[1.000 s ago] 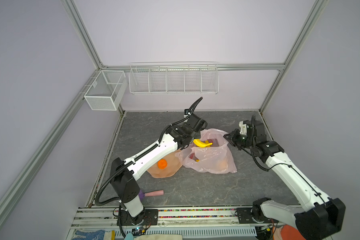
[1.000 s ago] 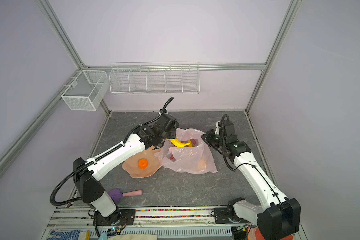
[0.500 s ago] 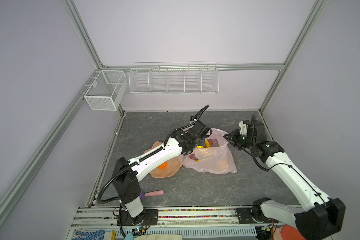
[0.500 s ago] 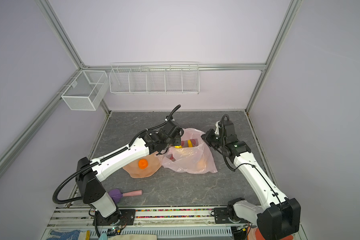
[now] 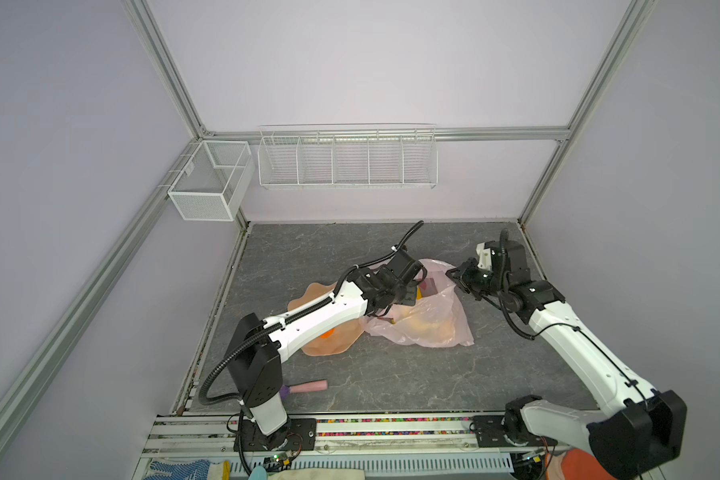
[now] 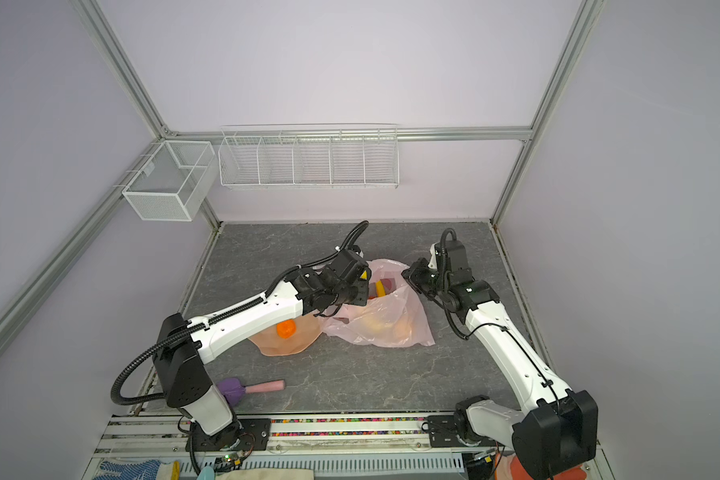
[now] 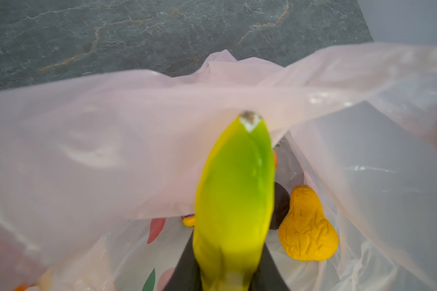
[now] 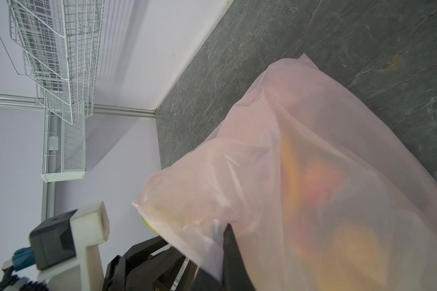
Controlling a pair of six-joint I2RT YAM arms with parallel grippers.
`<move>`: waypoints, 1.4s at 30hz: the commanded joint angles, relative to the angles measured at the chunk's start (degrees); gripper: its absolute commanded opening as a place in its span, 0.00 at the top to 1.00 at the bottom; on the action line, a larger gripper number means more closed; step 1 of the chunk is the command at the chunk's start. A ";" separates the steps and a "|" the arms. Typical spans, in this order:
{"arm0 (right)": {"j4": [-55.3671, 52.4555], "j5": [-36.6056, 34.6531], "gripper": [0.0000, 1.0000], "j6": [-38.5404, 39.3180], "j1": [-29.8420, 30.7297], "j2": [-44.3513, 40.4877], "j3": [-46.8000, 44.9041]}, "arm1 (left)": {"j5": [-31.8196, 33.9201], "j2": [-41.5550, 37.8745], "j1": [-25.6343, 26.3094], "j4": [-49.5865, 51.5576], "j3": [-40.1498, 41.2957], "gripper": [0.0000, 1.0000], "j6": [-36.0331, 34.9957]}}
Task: Place the fruits into the plastic bag
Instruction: Place the fruit in the plastic bag.
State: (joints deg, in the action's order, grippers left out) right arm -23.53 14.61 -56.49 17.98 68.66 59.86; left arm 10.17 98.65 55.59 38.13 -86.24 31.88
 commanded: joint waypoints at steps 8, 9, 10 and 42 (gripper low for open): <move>0.94 0.01 0.93 0.15 -0.35 0.65 1.32 | -8.05 5.64 0.57 0.32 -3.51 1.00 -5.05; 0.94 0.05 0.93 0.15 -0.32 0.66 1.32 | -8.36 6.07 0.57 0.37 -3.98 1.00 -5.13; 1.02 0.02 0.93 0.07 -0.33 0.64 1.32 | -8.63 6.61 0.57 0.43 -4.56 1.00 -5.37; 1.09 -0.14 0.93 0.02 -0.36 1.16 1.85 | -7.13 -9.77 -3.93 0.24 2.75 0.18 0.97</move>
State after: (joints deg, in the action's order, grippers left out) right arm -23.22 14.61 -56.53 17.98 69.45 60.16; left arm 0.75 91.83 52.45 36.75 -86.15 31.11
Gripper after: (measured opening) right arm 0.067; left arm 0.819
